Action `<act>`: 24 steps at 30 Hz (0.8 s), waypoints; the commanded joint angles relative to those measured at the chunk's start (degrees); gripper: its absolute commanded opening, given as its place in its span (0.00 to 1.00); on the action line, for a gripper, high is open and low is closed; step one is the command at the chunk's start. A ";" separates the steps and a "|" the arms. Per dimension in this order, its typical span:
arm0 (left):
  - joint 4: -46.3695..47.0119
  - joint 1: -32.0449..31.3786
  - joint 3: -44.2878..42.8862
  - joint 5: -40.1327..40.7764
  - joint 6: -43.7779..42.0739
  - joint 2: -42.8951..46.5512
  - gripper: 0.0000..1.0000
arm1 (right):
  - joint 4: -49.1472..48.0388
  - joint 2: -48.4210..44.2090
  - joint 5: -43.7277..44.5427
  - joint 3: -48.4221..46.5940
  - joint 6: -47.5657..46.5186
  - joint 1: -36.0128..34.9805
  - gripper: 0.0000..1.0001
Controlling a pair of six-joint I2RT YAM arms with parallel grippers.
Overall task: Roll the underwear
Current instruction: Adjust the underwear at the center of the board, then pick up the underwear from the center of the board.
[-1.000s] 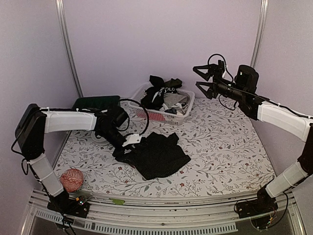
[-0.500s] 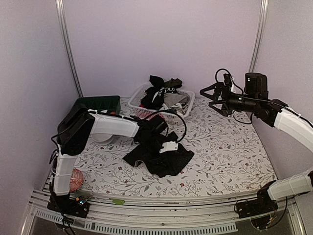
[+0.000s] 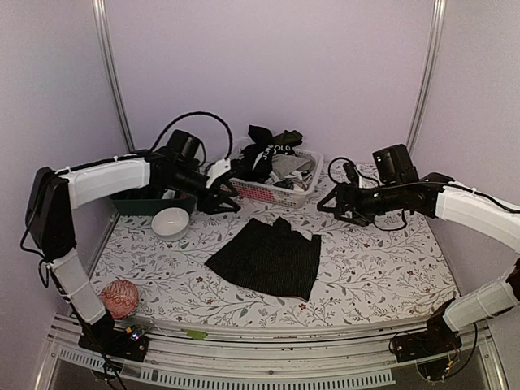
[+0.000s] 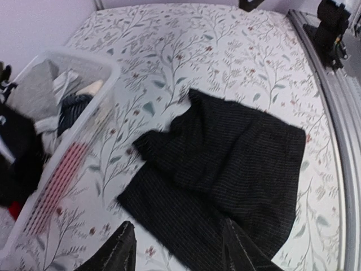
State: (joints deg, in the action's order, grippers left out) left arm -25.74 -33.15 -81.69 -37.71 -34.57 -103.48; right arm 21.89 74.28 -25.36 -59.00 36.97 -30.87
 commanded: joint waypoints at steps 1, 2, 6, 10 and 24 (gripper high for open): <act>-12.95 5.84 10.74 3.01 -19.76 4.83 0.50 | 8.20 4.57 1.85 -1.61 -7.75 -4.80 0.73; -13.38 6.74 12.58 4.47 -20.17 5.48 0.49 | 8.68 5.21 1.89 -1.06 -7.73 -5.67 0.72; -12.83 10.19 17.47 6.59 -19.63 5.67 0.48 | 8.36 6.78 1.32 3.04 -5.27 -10.16 0.69; -11.01 10.67 20.05 7.94 -20.97 4.32 0.46 | 7.06 9.03 -0.08 7.28 -2.40 -13.38 0.64; -9.61 10.96 19.63 2.73 1.88 -1.75 0.41 | -10.68 16.07 -5.85 18.19 10.43 -15.67 0.61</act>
State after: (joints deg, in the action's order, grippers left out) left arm -36.16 -22.81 -61.87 -31.29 -41.17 -103.63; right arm 18.94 87.46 -28.53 -41.41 43.29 -45.84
